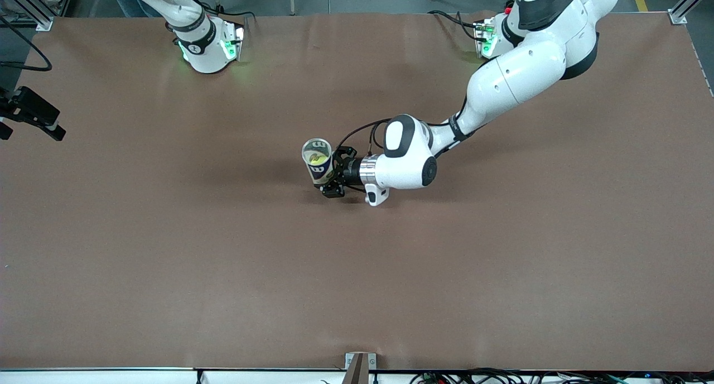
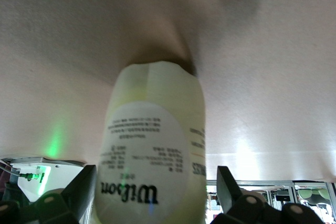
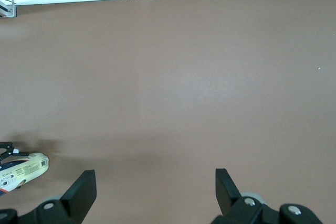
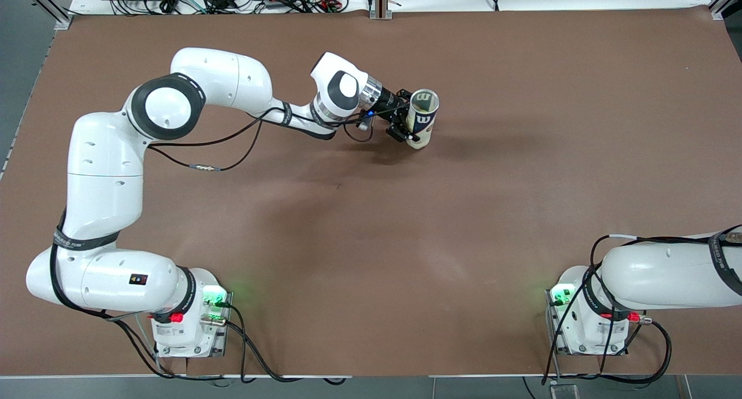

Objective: Insert tennis ball vertically with right arm
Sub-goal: 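Lower the can onto the table and open the left gripper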

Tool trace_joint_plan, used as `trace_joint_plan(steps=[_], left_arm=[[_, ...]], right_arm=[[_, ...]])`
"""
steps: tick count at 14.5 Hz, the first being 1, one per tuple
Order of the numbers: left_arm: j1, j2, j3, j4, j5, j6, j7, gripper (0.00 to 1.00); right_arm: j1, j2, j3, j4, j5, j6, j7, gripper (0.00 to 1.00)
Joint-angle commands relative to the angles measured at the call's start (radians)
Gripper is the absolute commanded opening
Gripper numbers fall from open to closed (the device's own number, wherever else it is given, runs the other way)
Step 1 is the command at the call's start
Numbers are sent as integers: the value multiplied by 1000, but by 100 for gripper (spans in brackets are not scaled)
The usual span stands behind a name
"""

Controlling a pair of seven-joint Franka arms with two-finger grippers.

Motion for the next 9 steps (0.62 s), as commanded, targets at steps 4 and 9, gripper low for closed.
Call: trace_joint_plan(steps=[4,9], left_arm=[[78,-13,-7,-104,-26,-8,30,100],[152,-44,-7,-143,-25,-46,24,100]], right_arm=[[-7,8,8,36,-13,-14,-1,100],[-4,8,10,33,-46,-25,-5,100]])
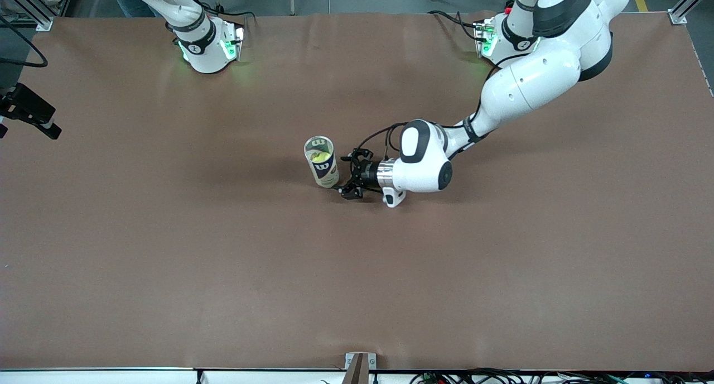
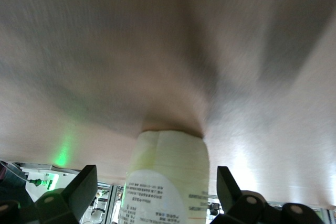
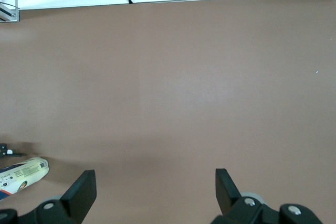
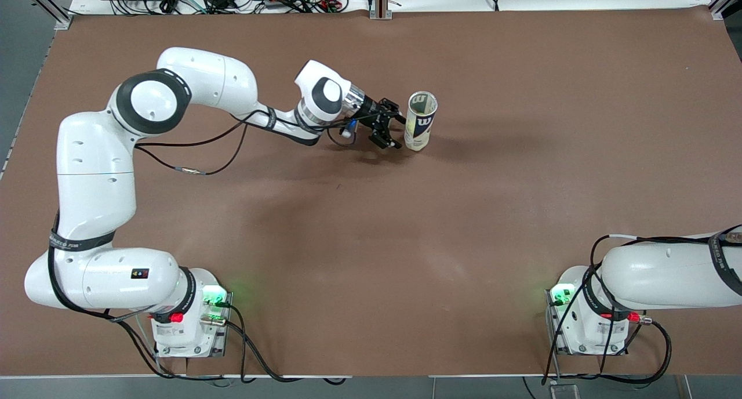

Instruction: Insert tennis ball vertically with right arm

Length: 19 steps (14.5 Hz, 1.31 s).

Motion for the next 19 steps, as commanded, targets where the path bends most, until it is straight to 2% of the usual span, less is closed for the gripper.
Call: trace_joint_plan(steps=[1,3,6,9,11,15,19], left_arm=[[48,-45,-1,-33,-20,-56,16,100],[77,-70,3,-33,-12,-103,13,100],[80,-132,86,-28,1,-197,17,100],[95,-180,141,-27,95,-249,13,100],[112,-214,181,-19,205,-321,13,100],[230,-223,180,47,507,-540,28,100],[332,-264,169,73,678,-634,171,100]], right_arm=[[-1,8,12,18,-66,-30,-6,100],[4,8,14,14,-77,-114,-5,100],[-2,11,12,8,-74,-135,-22,100],[-4,11,12,5,-68,-153,-82,100],[1,9,12,5,-68,-155,-72,100],[2,9,12,8,-65,-161,-72,100],[1,9,14,10,-65,-159,-72,100]])
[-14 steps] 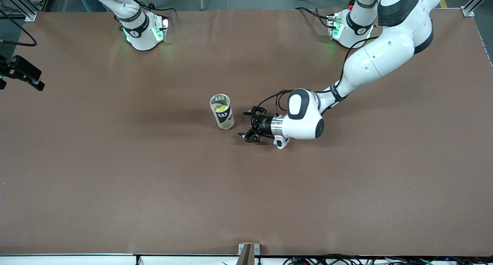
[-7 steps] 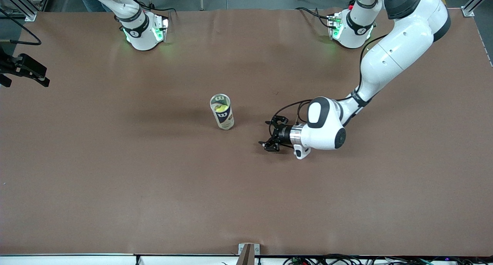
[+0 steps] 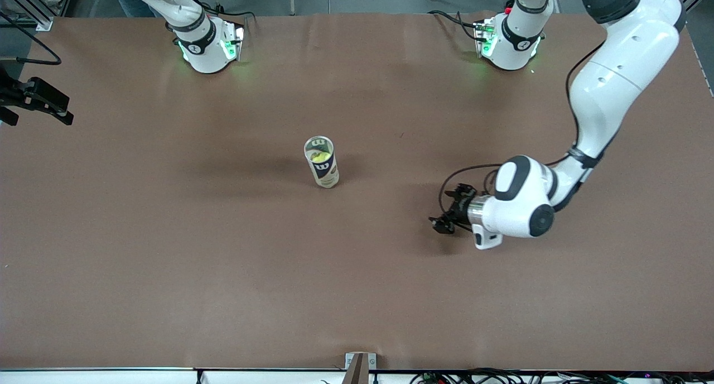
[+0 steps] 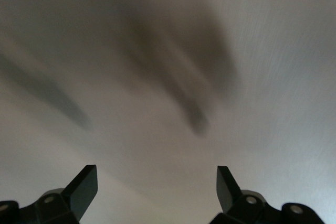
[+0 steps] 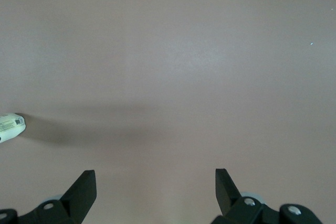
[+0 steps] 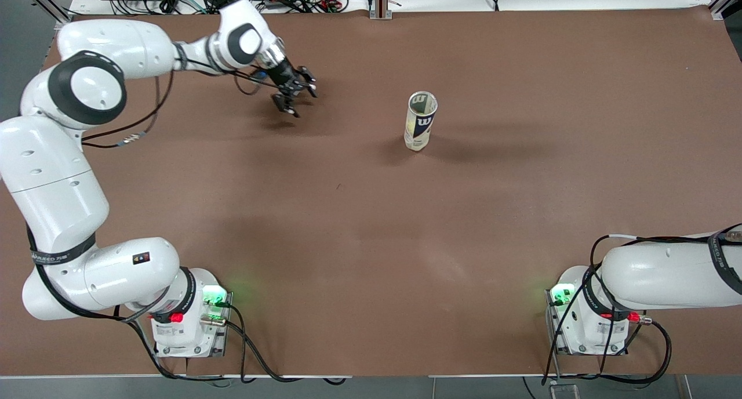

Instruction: Insert tennis ball vertically with right arm

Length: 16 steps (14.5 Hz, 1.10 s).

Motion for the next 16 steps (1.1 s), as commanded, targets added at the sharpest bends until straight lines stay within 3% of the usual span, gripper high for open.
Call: trace_joint_plan(steps=[1,4,9,16], left_arm=[[64,-58,-4,-2,100,-92,173,100],[147,-101,-4,23,173,-140,391,100],[219,-193,-3,81,176,-172,622,100],[210,-415,-1,75,167,-358,751,100]], right_arm=[[-1,1,2,10,-10,-10,-10,100],[-4,0,2,10,-10,-7,-10,100],[-17,7,-2,11,-5,17,-16,100],[-42,10,-2,11,36,19,-21,100]])
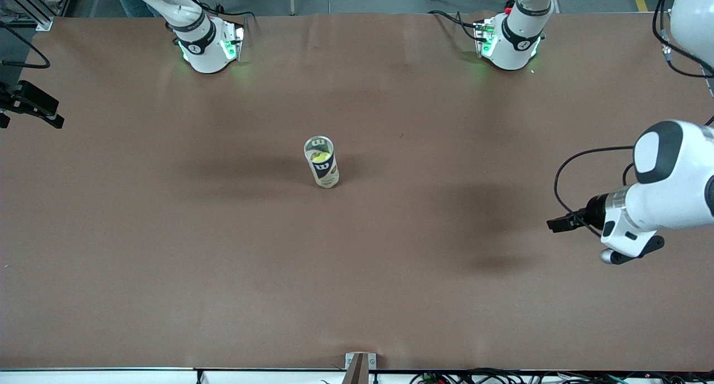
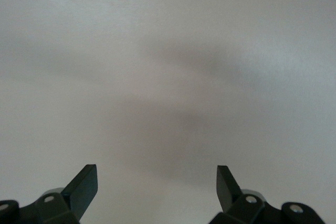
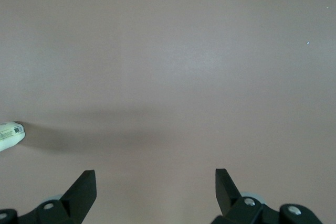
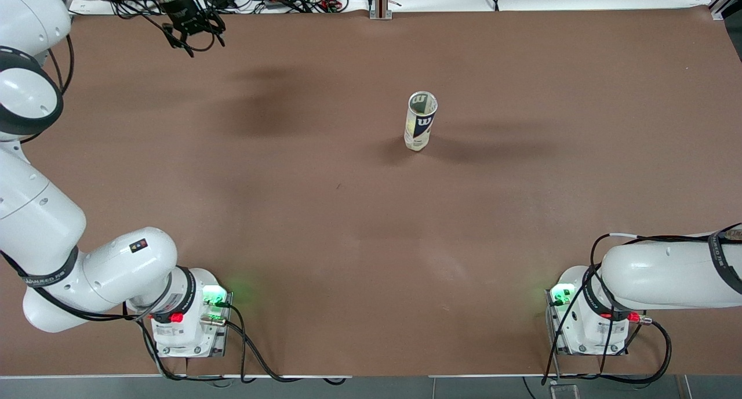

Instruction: Insert tennis ball vertically with right arm

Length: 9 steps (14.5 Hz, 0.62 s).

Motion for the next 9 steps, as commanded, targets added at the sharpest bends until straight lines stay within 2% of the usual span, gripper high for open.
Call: trace_joint_plan(steps=[1,3,6,9], left_arm=[[-36,-111,13,-24,-5,-73,54,100],[-80,-181,66,-19,-59,-122,96,100],[-229,-313,285,-24,-198,-141,212,100],[-305,-395,430,-24,-257,-201,343,100]], right_arm=[[-12,5,6,11,20,-3,-17,100],[-9,3,8,11,20,-9,-15,100],[-6,3,9,13,20,-14,-6,100],[-6,3,9,14,20,-12,-4,100]])
